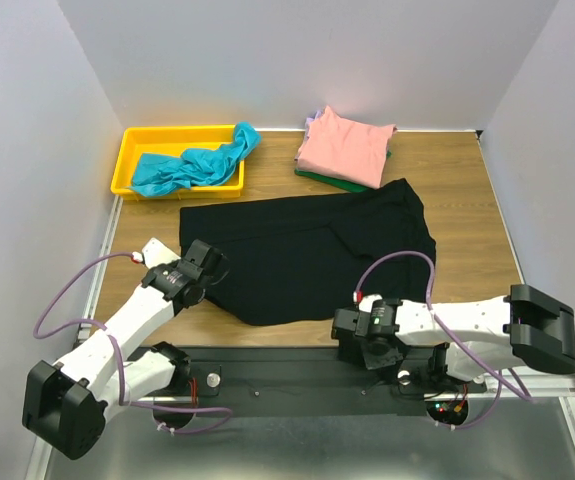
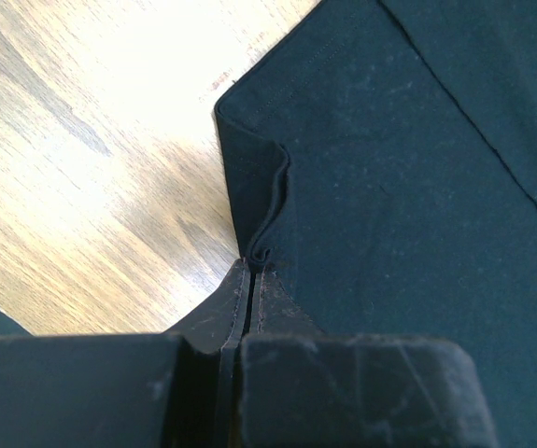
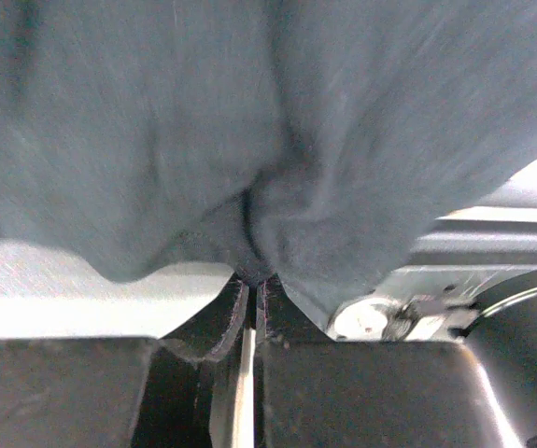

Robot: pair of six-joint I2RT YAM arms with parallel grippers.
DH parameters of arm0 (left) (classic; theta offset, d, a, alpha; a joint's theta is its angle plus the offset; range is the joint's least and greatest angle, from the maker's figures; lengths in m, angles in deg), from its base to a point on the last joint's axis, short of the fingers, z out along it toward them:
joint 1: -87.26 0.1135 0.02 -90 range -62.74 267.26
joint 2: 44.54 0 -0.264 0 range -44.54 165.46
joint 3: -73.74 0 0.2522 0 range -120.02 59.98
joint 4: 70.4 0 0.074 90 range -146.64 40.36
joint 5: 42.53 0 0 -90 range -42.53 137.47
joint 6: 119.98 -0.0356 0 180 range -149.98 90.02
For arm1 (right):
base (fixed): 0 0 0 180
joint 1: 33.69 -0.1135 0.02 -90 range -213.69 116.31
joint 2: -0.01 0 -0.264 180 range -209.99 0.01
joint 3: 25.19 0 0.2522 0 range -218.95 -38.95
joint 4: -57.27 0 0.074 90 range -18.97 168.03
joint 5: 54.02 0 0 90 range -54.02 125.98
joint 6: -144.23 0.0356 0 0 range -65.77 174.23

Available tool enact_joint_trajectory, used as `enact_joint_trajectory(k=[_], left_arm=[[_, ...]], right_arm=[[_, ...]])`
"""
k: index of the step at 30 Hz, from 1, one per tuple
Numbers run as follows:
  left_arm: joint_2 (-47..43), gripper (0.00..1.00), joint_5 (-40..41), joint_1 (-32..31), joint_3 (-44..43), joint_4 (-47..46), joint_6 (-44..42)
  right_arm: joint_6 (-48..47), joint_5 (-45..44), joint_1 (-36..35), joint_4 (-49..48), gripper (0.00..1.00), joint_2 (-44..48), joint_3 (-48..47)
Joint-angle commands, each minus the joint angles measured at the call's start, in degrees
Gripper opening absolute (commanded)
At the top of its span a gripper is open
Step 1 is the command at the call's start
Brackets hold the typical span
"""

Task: Fold and stack the t-shirts
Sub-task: Fold the tshirt

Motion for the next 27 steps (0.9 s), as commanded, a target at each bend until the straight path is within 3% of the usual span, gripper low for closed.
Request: enact_joint_trajectory(k=[1, 8, 16, 27], left_arm=[[-0.87, 0.00, 2.60, 0.07, 0.57, 1.03, 0.76], [-2.01, 0.00, 4.18, 0.25, 0.04, 2.17, 2.60], [-2.89, 0.00, 3.92, 1.30, 0.39, -1.07, 1.99], [-1.66, 0.00, 2.43, 9.82, -0.14, -7.40, -4.42]], right_arm=[[4.89, -12.17, 1.29, 2.47, 0.01, 1.13, -4.26], [2.17, -21.93, 10.07, 6.70, 0.01, 1.92, -11.91], [-8.37, -32.55, 20.97, 6.44, 0.01, -2.12, -22.28], [-25.95, -35.74, 34.33, -9.20, 0.01, -8.00, -32.56]])
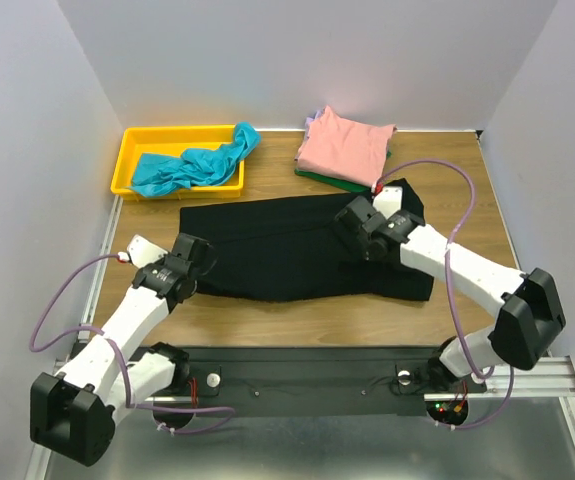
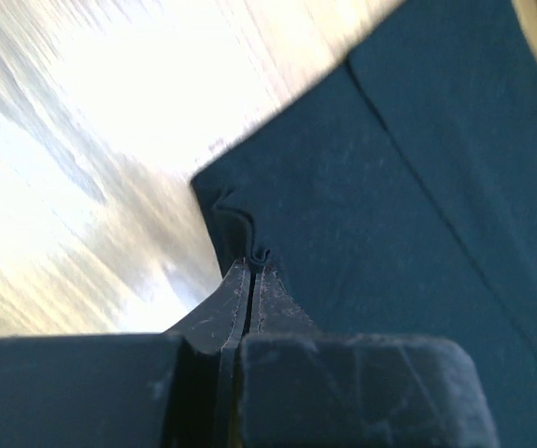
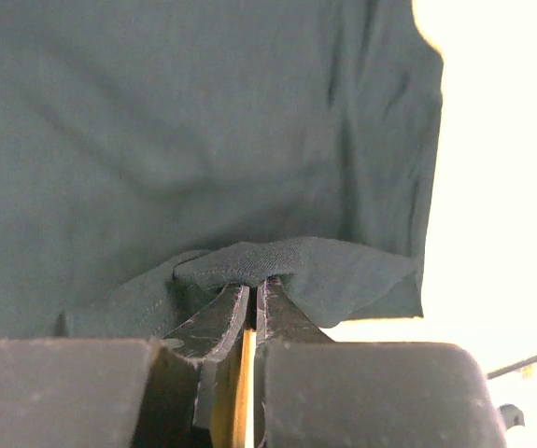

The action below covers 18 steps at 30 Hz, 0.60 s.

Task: Fold and stack the t-shirts
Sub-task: Fold the tshirt

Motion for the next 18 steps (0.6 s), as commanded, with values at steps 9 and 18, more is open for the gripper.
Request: enact_joint_trajectory(k=[9, 18], left_arm=[[4.61, 0.00, -0.38, 9.27, -2.07, -12.11, -8.10], [13.76, 0.00, -0.47, 12.96, -5.06, -16.59, -9.68]], right_arm=[[-17.01, -2.66, 8.35, -17.93, 0.01, -10.72, -11.36], [-22.63, -1.96, 13.36, -21.80, 0.01, -17.75, -17.42]])
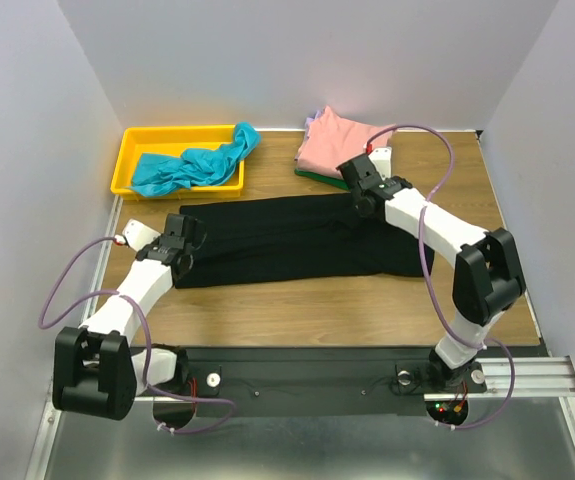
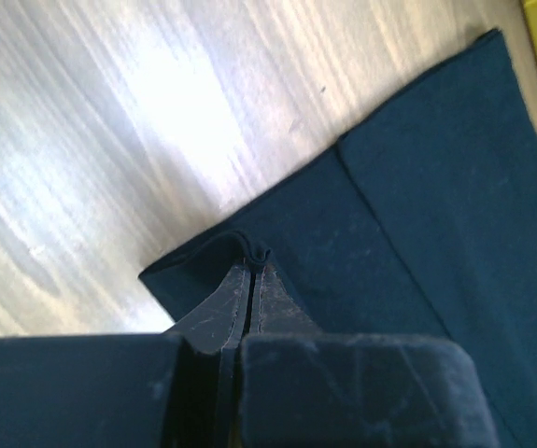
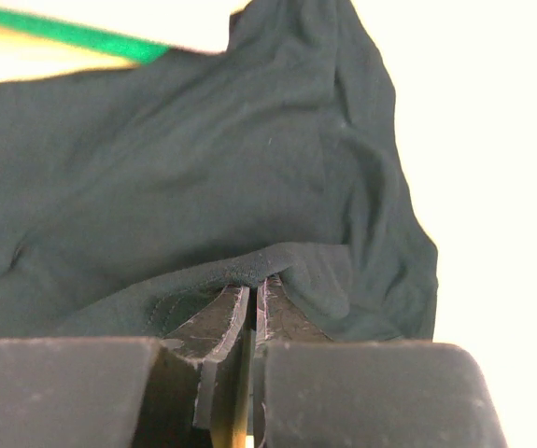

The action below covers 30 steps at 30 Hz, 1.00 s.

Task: Fold and stack the t-shirts
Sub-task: Fold the tshirt

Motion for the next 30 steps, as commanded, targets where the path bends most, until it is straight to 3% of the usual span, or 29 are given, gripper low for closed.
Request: enact_joint_trajectory(k=[1, 15, 17, 18, 20, 22, 23, 26, 27, 30], left_arm=[[0.79, 0.00, 1.54, 1.77, -2.76, -3.21, -1.88], [10.37, 0.00, -2.24, 5.55, -4.43, -9.81, -5.75], [12.13, 0.15, -2.50, 5.91, -4.70, -10.60, -6.54], [12.66, 0.36, -3.11, 6.08, -4.96, -10.95, -7.15], [14.24, 0.68, -4.17, 6.61, -5.49, -12.18, -9.44], [14.42, 0.86, -4.70, 6.87, -6.36, -11.92, -10.14], [14.16, 0.91, -4.79, 6.88, -6.54, -11.66, -10.49], [11.71, 0.98, -5.23, 6.96, -7.07, -10.70, -11.46], [10.83, 0.98, -5.14, 6.96, -7.16, -10.17, -11.81], [6.44, 0.98, -5.58, 6.96, -6.99, -8.32, -11.99]], right_arm=[[-4.84, -0.37, 1.67, -5.26, 0.01, -2.43, -4.36], [-13.36, 2.28, 3.52, -12.64, 0.01, -16.85, -14.81], [-14.42, 2.54, 3.61, -13.35, 0.01, -19.21, -17.26], [-14.87, 2.71, 3.61, -13.26, 0.01, -20.01, -18.24], [-15.92, 3.68, 3.52, -13.26, 0.15, -21.16, -19.57], [-16.36, 3.60, 3.61, -13.26, 0.26, -22.30, -21.14], [-16.54, 3.42, 3.61, -13.26, 0.34, -22.57, -21.76], [-16.54, 0.88, 3.70, -13.26, 0.46, -22.75, -23.96], [-16.54, 0.78, 3.70, -13.26, 0.48, -22.22, -24.05], [-12.96, 5.67, 3.70, -13.26, 0.68, -17.66, -19.07]])
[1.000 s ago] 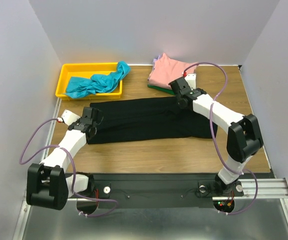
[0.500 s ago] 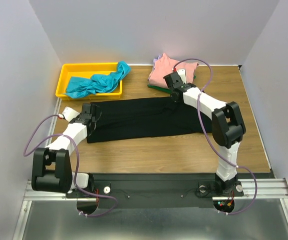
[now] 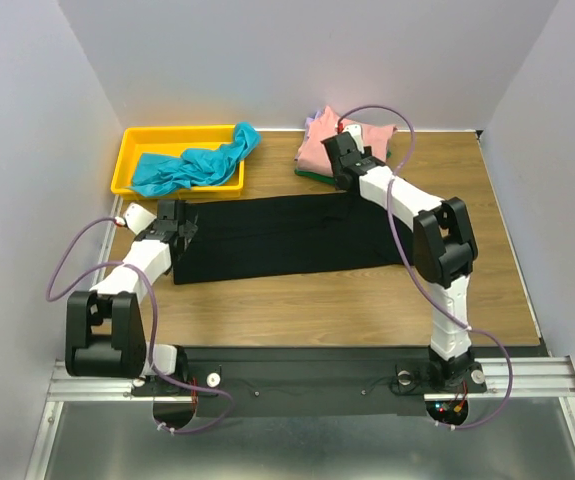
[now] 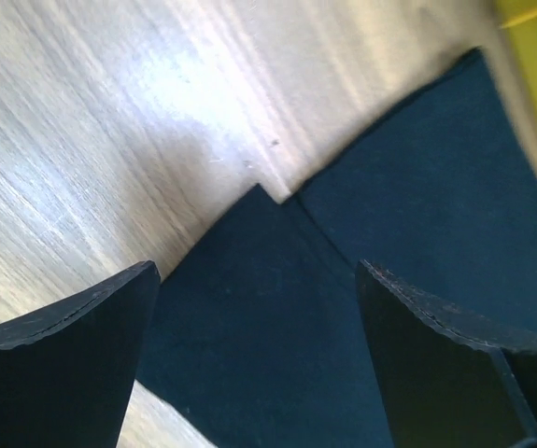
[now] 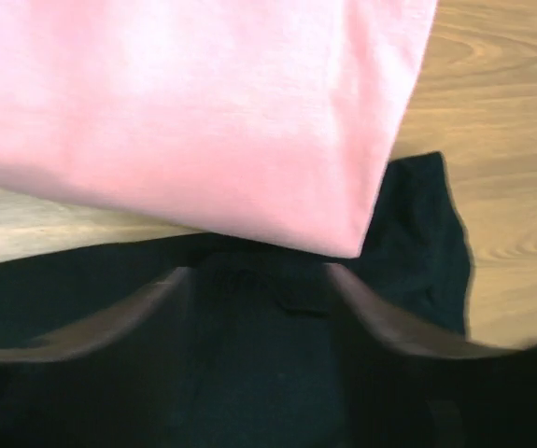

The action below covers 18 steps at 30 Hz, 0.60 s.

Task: Fold and stack the t-shirts
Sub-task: Fold the tshirt

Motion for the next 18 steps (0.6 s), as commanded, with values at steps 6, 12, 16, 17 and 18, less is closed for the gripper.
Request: enact_joint_trajectory(k=[6, 12, 16, 17, 18], left_arm=[[-9.77, 0.98, -3.81, 0.32, 1.11, 0.33, -3.10], [-7.93, 0.98, -6.88, 0.32, 2.26, -1.78, -5.30], [-7.22, 0.98, -6.45, 0.32, 2.18, -1.61, -6.09], [-7.13, 0.98, -6.01, 0.32, 2.18, -1.60, -6.09], [-7.39, 0.98, -5.66, 0.32, 2.18, -1.34, -6.09]], right_arm=[[14.05, 14.43, 0.42, -2.99, 0.91, 15.66, 15.72], [17.59, 23.22, 0.51, -5.71, 0.91, 11.47, 16.80], [18.64, 26.04, 0.59, -5.89, 0.91, 5.67, 11.55], [18.82, 27.00, 0.59, -5.89, 0.91, 4.00, 10.48], [18.82, 27.53, 0.51, -5.89, 0.91, 3.03, 8.03]])
